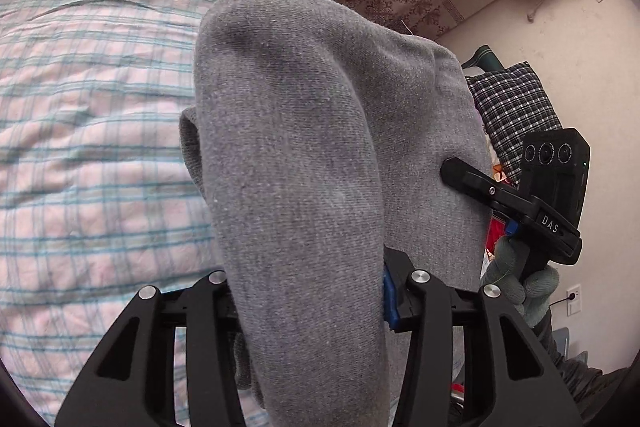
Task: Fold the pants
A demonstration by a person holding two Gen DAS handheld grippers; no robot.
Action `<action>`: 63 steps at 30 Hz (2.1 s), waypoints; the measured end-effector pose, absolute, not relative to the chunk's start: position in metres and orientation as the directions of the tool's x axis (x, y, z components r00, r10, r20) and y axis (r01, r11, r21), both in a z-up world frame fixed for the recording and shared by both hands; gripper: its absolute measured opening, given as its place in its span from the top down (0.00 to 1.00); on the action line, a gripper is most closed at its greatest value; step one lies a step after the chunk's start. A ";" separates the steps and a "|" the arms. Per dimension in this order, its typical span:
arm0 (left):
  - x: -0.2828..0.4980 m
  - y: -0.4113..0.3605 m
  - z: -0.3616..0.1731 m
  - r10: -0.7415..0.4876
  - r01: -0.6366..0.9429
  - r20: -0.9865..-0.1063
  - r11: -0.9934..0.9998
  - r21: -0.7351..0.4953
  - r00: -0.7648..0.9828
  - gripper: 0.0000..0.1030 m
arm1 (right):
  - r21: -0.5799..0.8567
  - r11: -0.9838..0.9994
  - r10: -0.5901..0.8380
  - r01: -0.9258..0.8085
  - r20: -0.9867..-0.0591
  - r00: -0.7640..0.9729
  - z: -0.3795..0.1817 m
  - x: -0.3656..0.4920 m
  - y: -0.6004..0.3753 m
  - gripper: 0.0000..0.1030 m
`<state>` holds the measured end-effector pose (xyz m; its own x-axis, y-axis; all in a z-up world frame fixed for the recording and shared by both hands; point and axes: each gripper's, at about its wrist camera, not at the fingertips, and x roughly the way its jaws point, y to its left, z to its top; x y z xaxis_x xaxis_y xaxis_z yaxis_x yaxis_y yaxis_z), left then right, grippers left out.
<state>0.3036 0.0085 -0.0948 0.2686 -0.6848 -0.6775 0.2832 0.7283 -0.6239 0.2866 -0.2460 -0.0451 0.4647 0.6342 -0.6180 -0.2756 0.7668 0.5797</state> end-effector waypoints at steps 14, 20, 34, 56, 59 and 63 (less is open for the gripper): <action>0.404 -0.103 -0.144 -0.669 0.271 -0.720 0.738 -0.618 0.183 0.54 | 0.565 0.802 0.582 -0.195 -0.665 0.467 -0.101 0.375 -0.348 0.64; 0.419 -0.122 -0.162 -0.637 0.272 -0.746 0.765 -0.584 0.192 0.46 | 0.569 0.812 0.561 -0.128 -0.702 0.438 -0.140 0.390 -0.366 0.58; 0.353 -0.102 -0.097 -0.371 0.361 -0.804 0.909 -0.211 0.465 0.32 | 0.289 0.957 0.219 -0.007 -0.711 0.668 -0.083 0.359 -0.384 0.39; 0.290 -0.135 -0.131 -0.255 0.509 -0.842 0.861 0.026 0.475 0.32 | 0.163 0.986 0.139 -0.013 -0.791 0.596 -0.102 0.402 -0.339 0.36; 0.289 -0.132 -0.129 -0.259 0.489 -0.839 0.872 0.010 0.479 0.32 | 0.138 0.989 0.139 -0.051 -0.763 0.632 -0.079 0.362 -0.336 0.36; 0.282 -0.131 -0.125 -0.253 0.470 -0.834 0.883 0.008 0.490 0.32 | 0.089 0.993 0.120 -0.080 -0.763 0.636 -0.069 0.300 -0.333 0.36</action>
<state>0.2817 -0.1314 -0.1254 0.4904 -0.2532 -0.8339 0.4701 0.8826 0.0084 0.3001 -0.3331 -0.0693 0.6355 0.1202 -0.7627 -0.0804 0.9927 0.0894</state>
